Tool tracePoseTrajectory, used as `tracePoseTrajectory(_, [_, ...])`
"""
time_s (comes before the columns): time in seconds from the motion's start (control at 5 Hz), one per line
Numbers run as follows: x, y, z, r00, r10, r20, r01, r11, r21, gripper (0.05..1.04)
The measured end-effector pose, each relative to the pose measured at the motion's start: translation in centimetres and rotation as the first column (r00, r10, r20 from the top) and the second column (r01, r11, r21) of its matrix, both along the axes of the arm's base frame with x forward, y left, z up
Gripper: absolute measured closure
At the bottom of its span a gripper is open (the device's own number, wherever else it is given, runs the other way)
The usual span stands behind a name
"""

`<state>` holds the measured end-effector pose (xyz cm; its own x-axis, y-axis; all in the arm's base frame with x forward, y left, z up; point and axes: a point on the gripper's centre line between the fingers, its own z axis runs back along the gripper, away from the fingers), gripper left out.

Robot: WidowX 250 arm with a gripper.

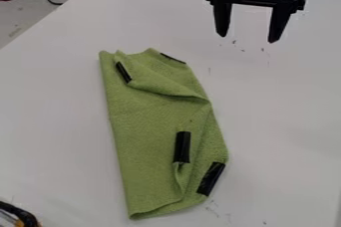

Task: Move the cloth to the bottom left

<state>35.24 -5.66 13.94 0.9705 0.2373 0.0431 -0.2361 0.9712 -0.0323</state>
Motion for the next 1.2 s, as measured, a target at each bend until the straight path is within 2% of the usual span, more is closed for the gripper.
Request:
tracePoseTrajectory(0.2, [-0.3,0.1,-1.5,0.999,0.005,-0.046,-0.004,1.000,0.007,0.084])
tracePoseTrajectory(0.4, [-2.8,0.2,-3.4,0.995,0.025,-0.098,-0.025,1.000,0.002,0.084])
tracePoseTrajectory(0.6, [-5.1,1.5,-3.9,0.994,0.059,-0.091,-0.062,0.998,-0.026,0.084])
tracePoseTrajectory(0.8, [-6.9,2.4,-6.0,0.988,0.065,-0.138,-0.074,0.996,-0.056,0.084])
tracePoseTrajectory(1.0, [-7.8,2.7,-6.8,0.986,0.045,-0.160,-0.057,0.996,-0.067,0.084])
tracePoseTrajectory(1.2, [-9.3,3.0,-8.3,0.979,0.056,-0.195,-0.066,0.997,-0.045,0.084])
